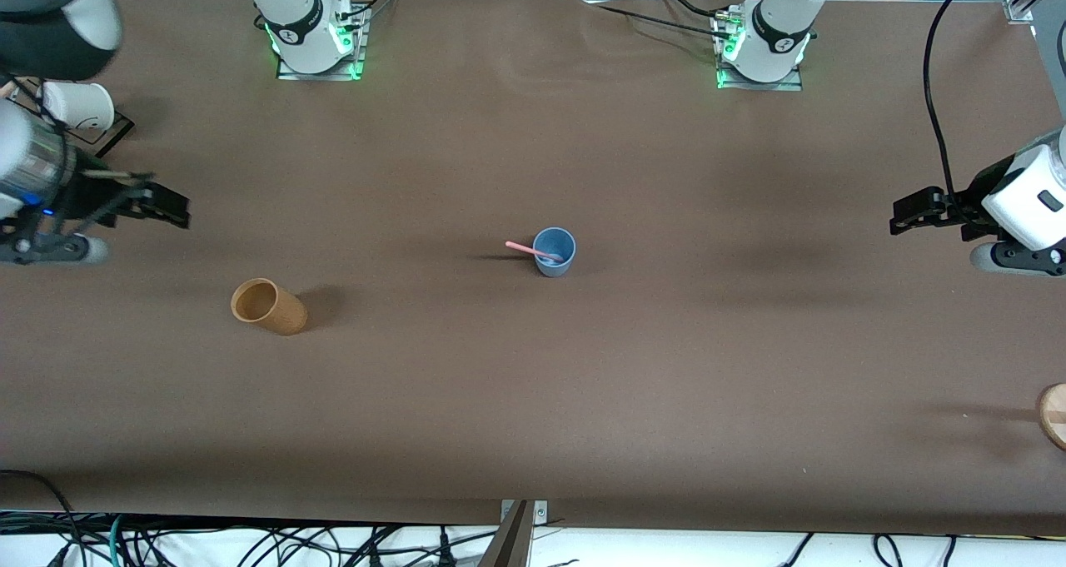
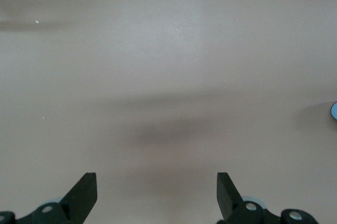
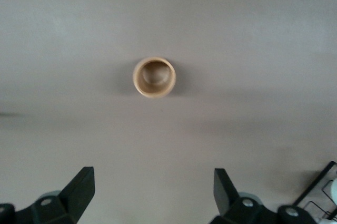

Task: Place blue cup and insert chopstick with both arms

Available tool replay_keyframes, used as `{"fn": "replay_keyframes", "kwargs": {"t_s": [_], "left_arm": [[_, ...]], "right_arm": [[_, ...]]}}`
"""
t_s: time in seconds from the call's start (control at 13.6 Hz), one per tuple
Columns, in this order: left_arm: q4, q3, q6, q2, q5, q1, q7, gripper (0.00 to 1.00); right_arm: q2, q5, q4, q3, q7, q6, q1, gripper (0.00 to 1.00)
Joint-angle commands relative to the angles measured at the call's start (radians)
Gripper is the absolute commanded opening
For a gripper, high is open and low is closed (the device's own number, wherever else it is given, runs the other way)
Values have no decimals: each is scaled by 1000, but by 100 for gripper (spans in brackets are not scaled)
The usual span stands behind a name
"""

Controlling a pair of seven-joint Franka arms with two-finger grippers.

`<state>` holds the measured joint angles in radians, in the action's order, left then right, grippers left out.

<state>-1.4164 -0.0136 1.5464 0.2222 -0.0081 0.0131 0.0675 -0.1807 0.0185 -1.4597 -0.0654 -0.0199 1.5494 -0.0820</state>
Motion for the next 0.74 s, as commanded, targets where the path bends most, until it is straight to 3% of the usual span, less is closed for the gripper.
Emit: {"fn": "replay_keyframes", "kwargs": {"t_s": [0.0, 0.37, 0.66], "left_arm": [[-7, -2, 3, -9, 8, 1, 17, 100], [-7, -3, 3, -9, 8, -1, 17, 100], [-7, -3, 3, -9, 8, -1, 17, 100]], "right_arm": [[128, -18, -160, 140, -41, 8, 135, 100], [286, -77, -401, 127, -14, 170, 154, 100], [285, -52, -366, 124, -25, 152, 130, 100]]}}
